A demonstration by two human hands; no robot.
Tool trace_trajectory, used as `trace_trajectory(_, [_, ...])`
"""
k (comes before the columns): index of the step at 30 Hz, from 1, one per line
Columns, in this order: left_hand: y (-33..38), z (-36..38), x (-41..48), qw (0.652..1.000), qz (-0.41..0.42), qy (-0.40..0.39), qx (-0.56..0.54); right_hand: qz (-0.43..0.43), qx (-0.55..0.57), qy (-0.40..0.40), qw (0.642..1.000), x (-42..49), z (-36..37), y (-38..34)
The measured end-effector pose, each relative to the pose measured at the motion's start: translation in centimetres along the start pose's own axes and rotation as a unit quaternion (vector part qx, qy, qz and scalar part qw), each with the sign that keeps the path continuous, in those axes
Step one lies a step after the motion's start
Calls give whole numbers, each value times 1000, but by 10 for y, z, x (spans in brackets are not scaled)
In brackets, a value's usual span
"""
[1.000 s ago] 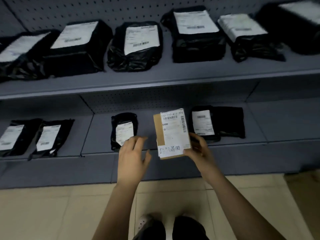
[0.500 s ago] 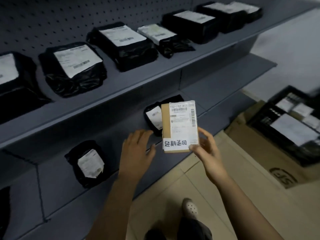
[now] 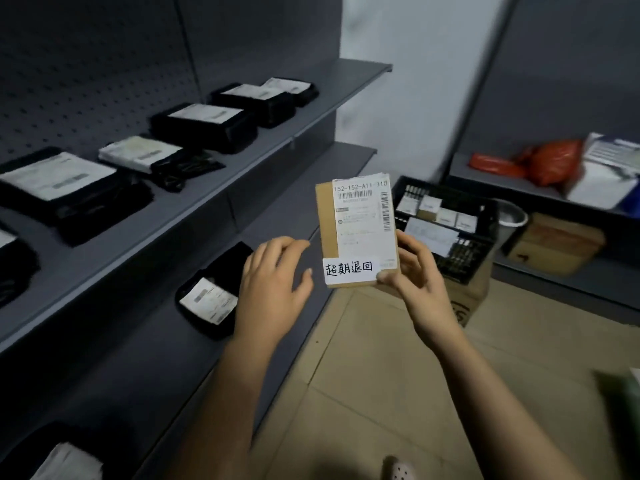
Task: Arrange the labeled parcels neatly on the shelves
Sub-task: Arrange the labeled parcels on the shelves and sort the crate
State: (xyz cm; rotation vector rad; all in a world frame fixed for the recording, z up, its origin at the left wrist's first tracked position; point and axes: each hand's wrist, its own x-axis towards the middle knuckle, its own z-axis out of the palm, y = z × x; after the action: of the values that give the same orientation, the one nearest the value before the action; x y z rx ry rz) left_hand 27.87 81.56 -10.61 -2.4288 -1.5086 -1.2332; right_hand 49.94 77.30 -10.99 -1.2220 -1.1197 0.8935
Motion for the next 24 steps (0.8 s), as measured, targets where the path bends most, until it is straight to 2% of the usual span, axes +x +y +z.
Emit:
trace_trajectory(8, [68, 84, 78, 996, 78, -8, -34, -25, 7, 89, 996, 48, -99, 6])
trace_trajectory(16, [128, 183, 158, 993, 103, -3, -52, -29, 20, 128, 991, 127, -199, 20])
trace_trajectory(24, [155, 284, 240, 987, 139, -45, -69, -16, 21, 189, 982, 212, -270, 39])
